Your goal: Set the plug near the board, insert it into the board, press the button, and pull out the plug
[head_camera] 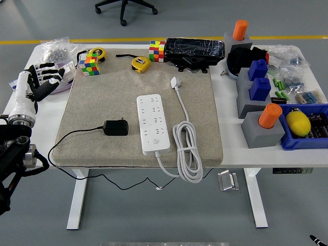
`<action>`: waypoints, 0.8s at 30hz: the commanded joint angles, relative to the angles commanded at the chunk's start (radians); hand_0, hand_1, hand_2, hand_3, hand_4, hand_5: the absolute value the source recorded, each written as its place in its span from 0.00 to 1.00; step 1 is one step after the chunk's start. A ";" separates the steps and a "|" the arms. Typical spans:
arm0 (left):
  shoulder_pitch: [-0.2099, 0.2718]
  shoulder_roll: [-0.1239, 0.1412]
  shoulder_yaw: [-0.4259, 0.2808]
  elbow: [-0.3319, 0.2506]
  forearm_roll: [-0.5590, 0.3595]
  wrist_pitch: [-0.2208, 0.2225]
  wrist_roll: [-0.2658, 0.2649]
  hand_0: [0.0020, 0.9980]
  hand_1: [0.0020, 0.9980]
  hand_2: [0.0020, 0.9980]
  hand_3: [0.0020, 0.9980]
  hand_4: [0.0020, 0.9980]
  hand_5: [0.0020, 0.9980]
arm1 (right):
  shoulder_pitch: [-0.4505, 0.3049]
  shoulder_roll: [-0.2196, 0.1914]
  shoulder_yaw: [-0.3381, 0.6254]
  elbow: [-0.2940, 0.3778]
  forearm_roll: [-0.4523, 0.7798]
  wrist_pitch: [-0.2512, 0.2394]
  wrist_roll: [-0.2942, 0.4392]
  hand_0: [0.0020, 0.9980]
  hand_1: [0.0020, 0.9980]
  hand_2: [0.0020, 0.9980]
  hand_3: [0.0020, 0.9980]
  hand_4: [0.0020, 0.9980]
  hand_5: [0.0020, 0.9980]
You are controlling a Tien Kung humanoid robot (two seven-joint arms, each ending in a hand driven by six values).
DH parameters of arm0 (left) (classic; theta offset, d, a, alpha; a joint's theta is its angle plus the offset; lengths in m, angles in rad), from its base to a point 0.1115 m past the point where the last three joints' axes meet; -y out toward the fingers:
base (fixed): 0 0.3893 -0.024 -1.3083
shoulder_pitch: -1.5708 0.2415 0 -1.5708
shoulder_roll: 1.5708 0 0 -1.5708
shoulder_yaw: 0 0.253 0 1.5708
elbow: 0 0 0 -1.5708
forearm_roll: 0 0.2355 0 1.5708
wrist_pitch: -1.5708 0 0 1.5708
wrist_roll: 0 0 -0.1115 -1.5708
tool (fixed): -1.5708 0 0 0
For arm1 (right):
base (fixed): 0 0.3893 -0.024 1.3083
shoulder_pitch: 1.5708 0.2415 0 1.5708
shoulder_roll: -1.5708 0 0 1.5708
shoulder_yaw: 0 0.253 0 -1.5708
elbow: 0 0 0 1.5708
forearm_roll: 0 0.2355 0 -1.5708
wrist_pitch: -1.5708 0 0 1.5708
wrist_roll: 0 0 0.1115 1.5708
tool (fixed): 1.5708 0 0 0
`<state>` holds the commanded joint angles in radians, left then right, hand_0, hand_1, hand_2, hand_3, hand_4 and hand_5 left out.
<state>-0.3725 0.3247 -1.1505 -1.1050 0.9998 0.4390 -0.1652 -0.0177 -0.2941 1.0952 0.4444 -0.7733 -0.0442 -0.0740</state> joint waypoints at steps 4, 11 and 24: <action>0.000 0.000 -0.007 -0.005 0.001 -0.001 0.001 0.48 0.57 0.58 0.61 0.81 0.30 | 0.003 -0.002 -0.001 0.001 0.000 0.000 0.000 0.61 0.67 0.64 0.57 0.98 0.59; 0.006 0.003 -0.011 -0.010 0.000 -0.001 0.000 0.48 0.57 0.58 0.61 0.81 0.31 | 0.002 -0.008 -0.011 -0.001 0.001 -0.001 0.000 0.61 0.67 0.64 0.57 0.98 0.59; 0.006 0.016 0.004 -0.024 -0.001 -0.001 -0.001 0.49 0.57 0.58 0.61 0.81 0.31 | 0.008 -0.015 -0.029 0.000 0.004 0.000 0.000 0.62 0.67 0.64 0.56 0.98 0.59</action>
<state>-0.3670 0.3409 -1.1468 -1.1287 0.9990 0.4384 -0.1664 -0.0101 -0.3087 1.0658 0.4440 -0.7690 -0.0447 -0.0738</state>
